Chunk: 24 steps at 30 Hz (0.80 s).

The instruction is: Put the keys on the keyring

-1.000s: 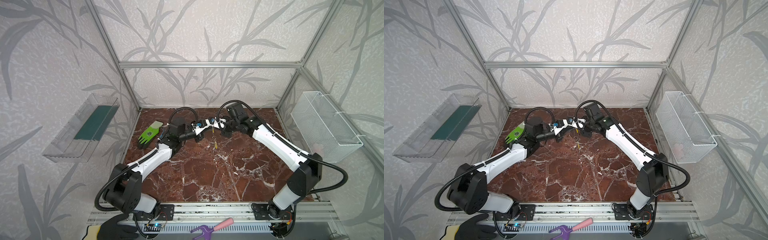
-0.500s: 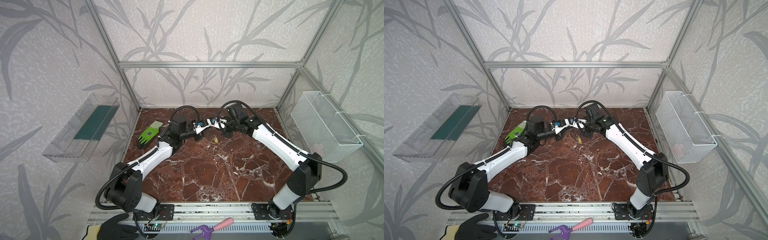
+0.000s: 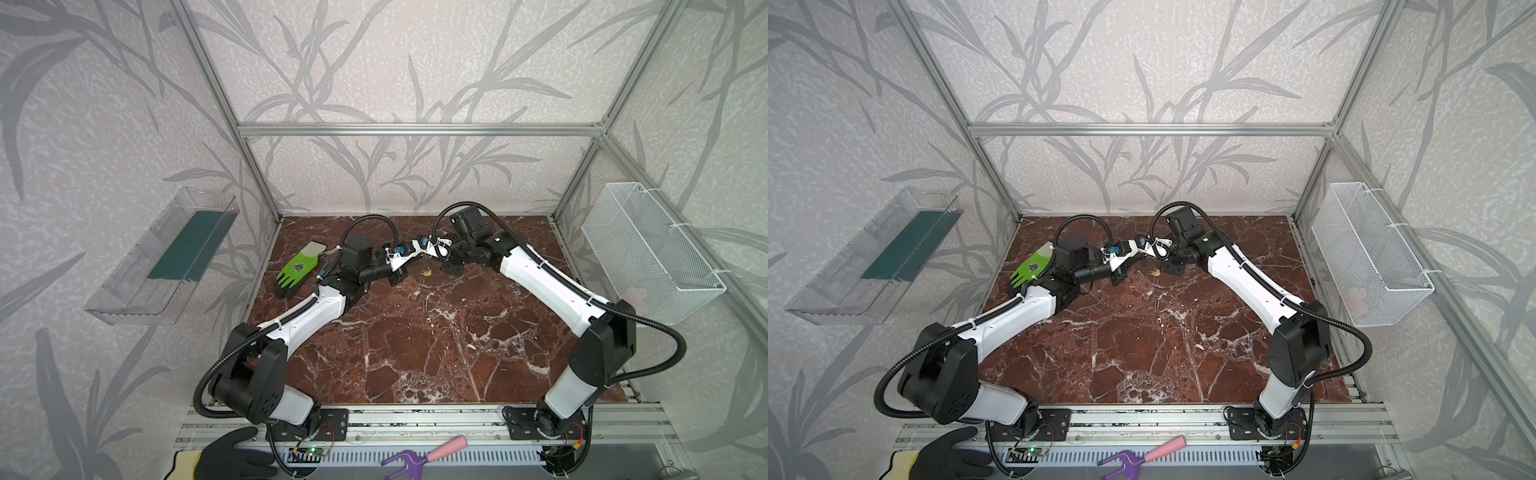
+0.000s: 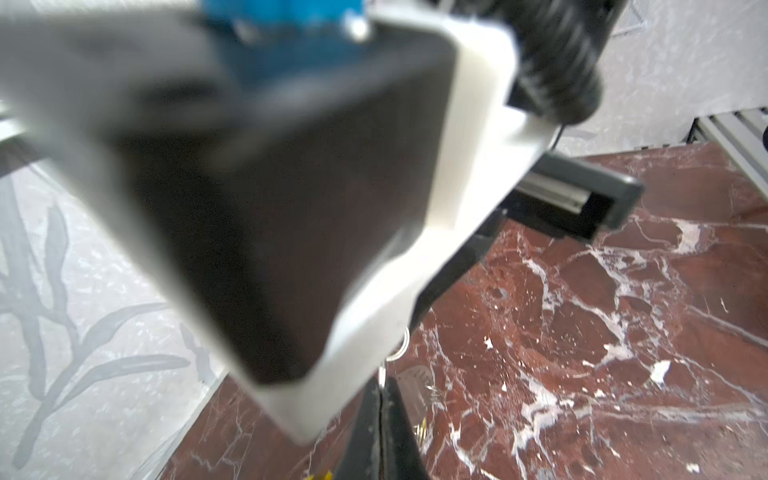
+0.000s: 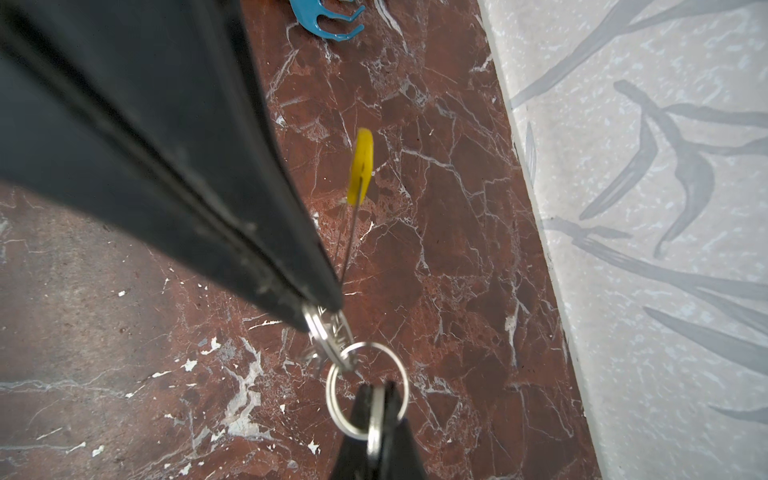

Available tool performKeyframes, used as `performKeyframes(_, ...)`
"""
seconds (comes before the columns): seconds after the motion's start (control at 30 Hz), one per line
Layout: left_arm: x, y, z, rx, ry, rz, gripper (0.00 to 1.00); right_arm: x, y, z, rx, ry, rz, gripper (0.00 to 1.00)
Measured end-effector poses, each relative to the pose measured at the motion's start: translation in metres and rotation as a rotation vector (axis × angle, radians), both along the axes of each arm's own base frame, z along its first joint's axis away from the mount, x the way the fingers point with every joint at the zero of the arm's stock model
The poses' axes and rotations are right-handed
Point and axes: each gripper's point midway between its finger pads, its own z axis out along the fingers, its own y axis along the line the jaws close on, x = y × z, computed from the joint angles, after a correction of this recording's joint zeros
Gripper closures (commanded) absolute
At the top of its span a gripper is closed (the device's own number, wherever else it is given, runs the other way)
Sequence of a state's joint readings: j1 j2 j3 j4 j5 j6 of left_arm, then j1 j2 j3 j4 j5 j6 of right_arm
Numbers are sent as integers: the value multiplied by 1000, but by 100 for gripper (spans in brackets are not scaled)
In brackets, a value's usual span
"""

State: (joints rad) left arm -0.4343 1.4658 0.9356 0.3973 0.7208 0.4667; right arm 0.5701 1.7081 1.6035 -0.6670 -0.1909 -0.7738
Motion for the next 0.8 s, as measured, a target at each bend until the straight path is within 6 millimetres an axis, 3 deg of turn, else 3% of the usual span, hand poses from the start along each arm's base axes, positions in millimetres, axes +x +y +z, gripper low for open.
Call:
performKeyframes(0.37,-5,-5,29,-210,-1,-63,100,-5,30,2,177,78,44,100)
performKeyframes(0.63,1,-4,30,-250,15,-68,100,-5,39,4,231,89,49,100)
performKeyframes(0.8,3,-4,23,-225,20,-58,100,-2,35,-3,224,93,25,100)
